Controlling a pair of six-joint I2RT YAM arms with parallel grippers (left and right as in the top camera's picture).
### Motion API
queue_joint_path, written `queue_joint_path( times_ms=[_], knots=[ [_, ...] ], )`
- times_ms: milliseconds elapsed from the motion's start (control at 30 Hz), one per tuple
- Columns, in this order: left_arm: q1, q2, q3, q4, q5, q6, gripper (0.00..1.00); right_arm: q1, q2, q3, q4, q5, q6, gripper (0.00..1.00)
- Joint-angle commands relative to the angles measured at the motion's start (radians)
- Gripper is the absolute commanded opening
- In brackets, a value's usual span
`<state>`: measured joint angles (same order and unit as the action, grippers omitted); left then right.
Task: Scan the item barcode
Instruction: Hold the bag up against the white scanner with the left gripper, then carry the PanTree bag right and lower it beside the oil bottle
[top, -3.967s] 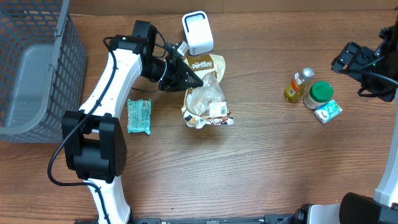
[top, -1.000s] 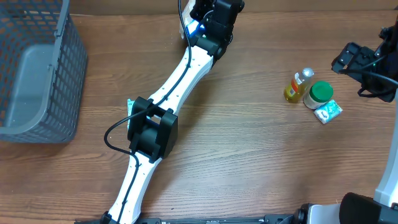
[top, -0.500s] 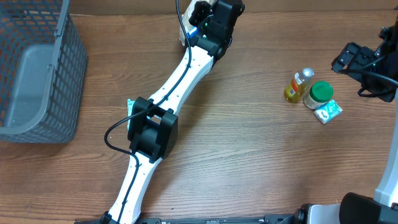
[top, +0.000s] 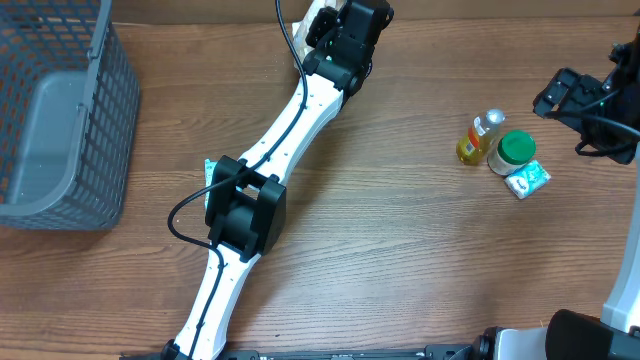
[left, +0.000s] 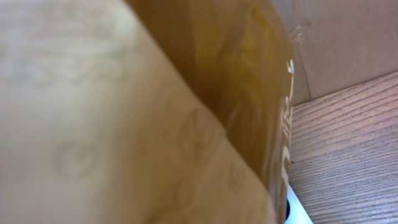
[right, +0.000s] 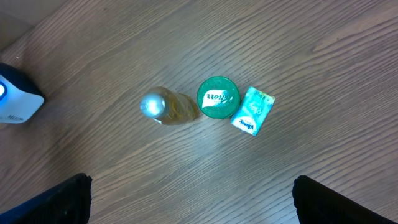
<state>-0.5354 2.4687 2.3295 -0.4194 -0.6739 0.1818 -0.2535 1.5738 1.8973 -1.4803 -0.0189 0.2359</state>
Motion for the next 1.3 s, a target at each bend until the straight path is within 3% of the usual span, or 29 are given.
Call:
queue_joint_path(
  times_ms=[0,133,300,467,600,733,967,1267],
  knots=[
    [0.0,0.013,-0.004,0.013,-0.034,-0.033,0.04,-0.001,-0.011,0.02,0.005,0.006,0.003,1.0],
    [-0.001,-0.002,-0.004,0.054,-0.143,-0.033,0.04,-0.001,-0.011,0.02,0.005,0.006,0.003,1.0],
    [-0.001,-0.084,-0.003,0.05,-0.128,-0.061,0.04,-0.001,-0.011,0.02,0.005,0.006,0.003,1.0],
    [0.002,-0.239,-0.003,-0.101,0.1,-0.207,0.04,-0.001,-0.011,0.02,0.005,0.006,0.003,1.0],
    [0.013,-0.354,-0.003,-0.299,0.279,-0.36,0.04,-0.001,-0.011,0.02,0.005,0.006,0.003,1.0],
    [0.015,-0.417,-0.003,-0.52,0.41,-0.435,0.04,-0.002,-0.011,0.02,0.005,0.006,0.003,1.0],
    [0.013,-0.388,-0.005,-0.851,0.61,-0.564,0.04,-0.001,-0.011,0.02,0.005,0.006,0.003,1.0],
    [-0.008,-0.219,-0.005,-0.96,0.94,-0.61,0.04,-0.001,-0.011,0.02,0.005,0.006,0.003,1.0]
  ],
)
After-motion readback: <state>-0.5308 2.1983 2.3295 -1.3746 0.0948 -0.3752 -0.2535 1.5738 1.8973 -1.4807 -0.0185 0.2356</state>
